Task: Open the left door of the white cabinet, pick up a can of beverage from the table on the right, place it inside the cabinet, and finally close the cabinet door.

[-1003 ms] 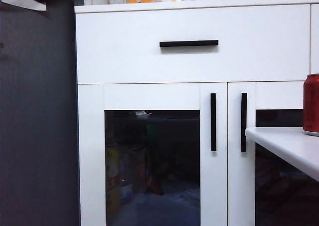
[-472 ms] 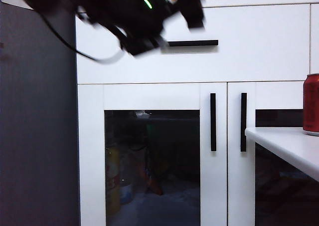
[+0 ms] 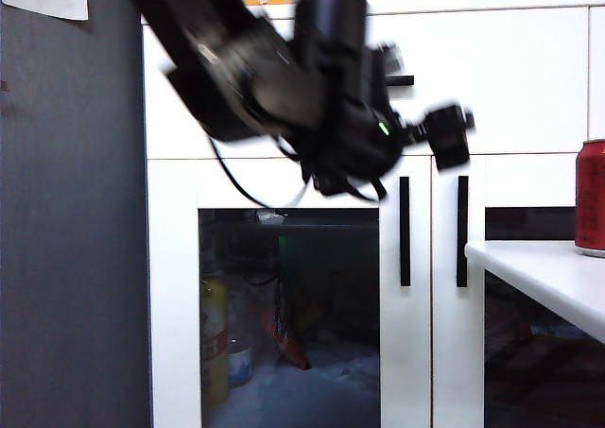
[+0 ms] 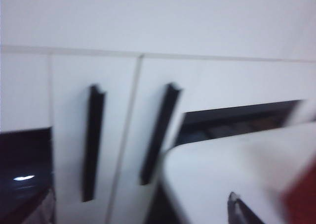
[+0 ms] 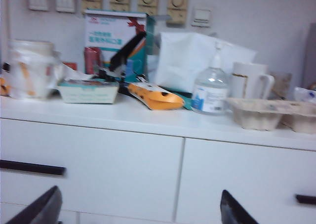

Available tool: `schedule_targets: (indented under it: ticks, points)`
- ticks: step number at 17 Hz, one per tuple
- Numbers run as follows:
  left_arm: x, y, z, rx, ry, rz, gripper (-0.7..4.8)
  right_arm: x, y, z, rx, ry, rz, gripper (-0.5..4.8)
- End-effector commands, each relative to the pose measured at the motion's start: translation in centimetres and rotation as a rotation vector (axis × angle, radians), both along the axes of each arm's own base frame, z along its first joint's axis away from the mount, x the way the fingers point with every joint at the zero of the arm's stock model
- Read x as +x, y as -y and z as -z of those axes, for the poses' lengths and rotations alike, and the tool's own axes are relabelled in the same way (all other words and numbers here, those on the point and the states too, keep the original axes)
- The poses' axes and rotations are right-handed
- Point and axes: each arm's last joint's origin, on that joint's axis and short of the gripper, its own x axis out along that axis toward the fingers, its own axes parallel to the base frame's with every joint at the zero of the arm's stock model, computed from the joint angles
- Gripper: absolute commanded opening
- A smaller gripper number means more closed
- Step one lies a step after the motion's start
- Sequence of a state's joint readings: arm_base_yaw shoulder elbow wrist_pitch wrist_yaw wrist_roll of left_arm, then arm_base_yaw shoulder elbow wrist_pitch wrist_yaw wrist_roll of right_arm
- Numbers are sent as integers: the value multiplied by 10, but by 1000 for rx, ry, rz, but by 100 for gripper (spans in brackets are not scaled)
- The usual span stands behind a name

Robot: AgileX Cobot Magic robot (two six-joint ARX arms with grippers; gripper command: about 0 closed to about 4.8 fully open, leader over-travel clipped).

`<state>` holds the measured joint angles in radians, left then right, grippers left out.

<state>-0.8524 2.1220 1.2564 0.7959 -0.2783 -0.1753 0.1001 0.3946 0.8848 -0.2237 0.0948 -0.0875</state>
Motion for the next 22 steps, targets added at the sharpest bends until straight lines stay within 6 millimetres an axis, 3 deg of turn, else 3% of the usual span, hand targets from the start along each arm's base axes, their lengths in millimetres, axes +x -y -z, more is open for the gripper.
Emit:
schedule_targets:
  ticks: [1,5,9,17,18,19,21,22]
  points:
    - [13,17,7,-16,25,-79,479,1,0,-2,-18,8,26,413]
    - [49,48,16,38,67,-112,460,4,0,0,-20,-9,25,413]
    - [71,49,15,27,44,-242,460,5,0,3,-23,-37,25,413]
    - [70,51,20,-8,19,-190,457,6,2,6,-10,-70,95,413]
    - [68,52,20,-8,19,-185,436,7,2,7,-12,-84,95,413]
    - [68,52,20,-7,19,-185,342,8,2,8,-14,-91,95,413]
    - [69,52,20,-4,21,-185,103,10,2,11,-14,-99,95,413]
    - [69,52,20,-3,21,-185,80,11,2,13,-15,-103,94,413]
